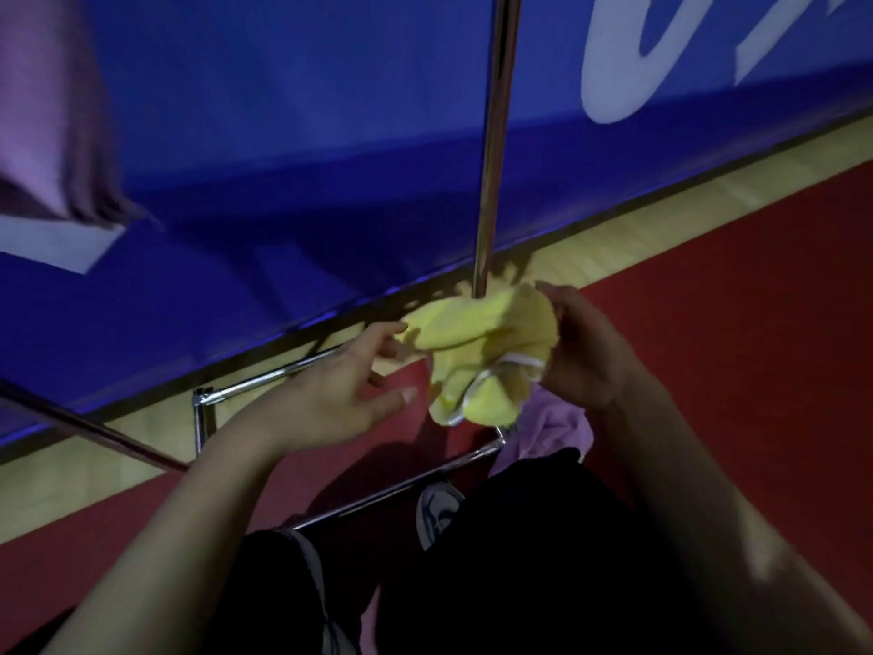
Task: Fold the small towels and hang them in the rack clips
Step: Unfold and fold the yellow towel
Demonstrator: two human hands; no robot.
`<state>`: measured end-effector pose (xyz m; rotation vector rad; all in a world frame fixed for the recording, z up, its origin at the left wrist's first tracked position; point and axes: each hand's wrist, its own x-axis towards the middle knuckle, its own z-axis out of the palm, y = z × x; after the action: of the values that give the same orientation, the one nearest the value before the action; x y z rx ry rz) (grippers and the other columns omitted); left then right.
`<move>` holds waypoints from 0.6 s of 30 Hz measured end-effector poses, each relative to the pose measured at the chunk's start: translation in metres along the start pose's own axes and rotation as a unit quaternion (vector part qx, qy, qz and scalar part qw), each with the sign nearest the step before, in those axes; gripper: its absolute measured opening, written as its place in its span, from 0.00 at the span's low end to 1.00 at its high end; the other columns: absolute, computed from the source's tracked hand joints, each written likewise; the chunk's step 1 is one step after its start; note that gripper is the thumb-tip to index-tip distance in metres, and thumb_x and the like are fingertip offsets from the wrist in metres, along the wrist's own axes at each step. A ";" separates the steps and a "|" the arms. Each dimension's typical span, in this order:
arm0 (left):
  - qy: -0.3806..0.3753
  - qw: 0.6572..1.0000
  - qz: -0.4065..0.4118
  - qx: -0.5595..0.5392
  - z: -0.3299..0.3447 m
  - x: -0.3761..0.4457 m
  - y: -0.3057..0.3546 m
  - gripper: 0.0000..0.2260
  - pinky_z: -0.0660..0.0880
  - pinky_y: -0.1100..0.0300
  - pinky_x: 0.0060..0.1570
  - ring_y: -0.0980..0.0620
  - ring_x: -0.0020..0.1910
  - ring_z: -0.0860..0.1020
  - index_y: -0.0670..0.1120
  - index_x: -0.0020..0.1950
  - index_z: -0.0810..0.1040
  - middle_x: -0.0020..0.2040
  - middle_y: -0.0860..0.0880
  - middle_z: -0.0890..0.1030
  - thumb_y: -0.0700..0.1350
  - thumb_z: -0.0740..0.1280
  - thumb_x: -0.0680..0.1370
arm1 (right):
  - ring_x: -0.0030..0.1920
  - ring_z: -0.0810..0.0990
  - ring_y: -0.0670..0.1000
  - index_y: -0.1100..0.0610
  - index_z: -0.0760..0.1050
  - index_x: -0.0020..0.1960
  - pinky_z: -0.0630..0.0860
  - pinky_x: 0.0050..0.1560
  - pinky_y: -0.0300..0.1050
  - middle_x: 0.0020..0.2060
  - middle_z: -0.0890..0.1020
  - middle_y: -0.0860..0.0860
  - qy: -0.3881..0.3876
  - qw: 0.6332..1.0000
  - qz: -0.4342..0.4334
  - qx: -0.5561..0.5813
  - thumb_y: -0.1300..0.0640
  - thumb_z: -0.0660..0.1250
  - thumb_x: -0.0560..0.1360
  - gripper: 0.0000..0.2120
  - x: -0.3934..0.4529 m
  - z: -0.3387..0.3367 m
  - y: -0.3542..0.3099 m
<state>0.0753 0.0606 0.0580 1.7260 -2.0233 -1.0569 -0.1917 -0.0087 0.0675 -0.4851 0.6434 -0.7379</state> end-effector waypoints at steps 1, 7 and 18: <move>0.003 0.999 -0.005 -0.033 -0.005 -0.006 0.000 0.36 0.78 0.64 0.58 0.58 0.63 0.78 0.62 0.79 0.57 0.66 0.57 0.74 0.61 0.73 0.76 | 0.40 0.86 0.53 0.62 0.82 0.46 0.84 0.44 0.46 0.40 0.85 0.58 -0.023 1.000 -0.002 -0.012 0.52 0.61 0.76 0.15 -0.009 0.030 -0.008; 0.104 0.982 0.002 -0.160 -0.026 -0.042 0.005 0.38 0.76 0.56 0.68 0.60 0.67 0.78 0.52 0.80 0.61 0.69 0.52 0.79 0.61 0.74 0.76 | 0.41 0.81 0.54 0.56 0.79 0.47 0.78 0.46 0.47 0.41 0.80 0.55 -0.055 0.994 0.016 -0.097 0.47 0.69 0.74 0.12 0.010 0.140 -0.001; 0.122 0.944 -0.041 -0.305 -0.059 -0.075 -0.019 0.11 0.76 0.33 0.63 0.37 0.60 0.83 0.40 0.65 0.80 0.59 0.36 0.84 0.41 0.65 0.85 | 0.45 0.85 0.55 0.59 0.85 0.54 0.81 0.54 0.51 0.46 0.86 0.57 -0.022 1.000 -0.011 -0.004 0.47 0.65 0.77 0.17 0.041 0.178 0.055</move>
<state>0.1450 0.1099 0.1047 1.5148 -1.2945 -1.2525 -0.0213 0.0289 0.1448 -0.5145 0.6000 -0.7443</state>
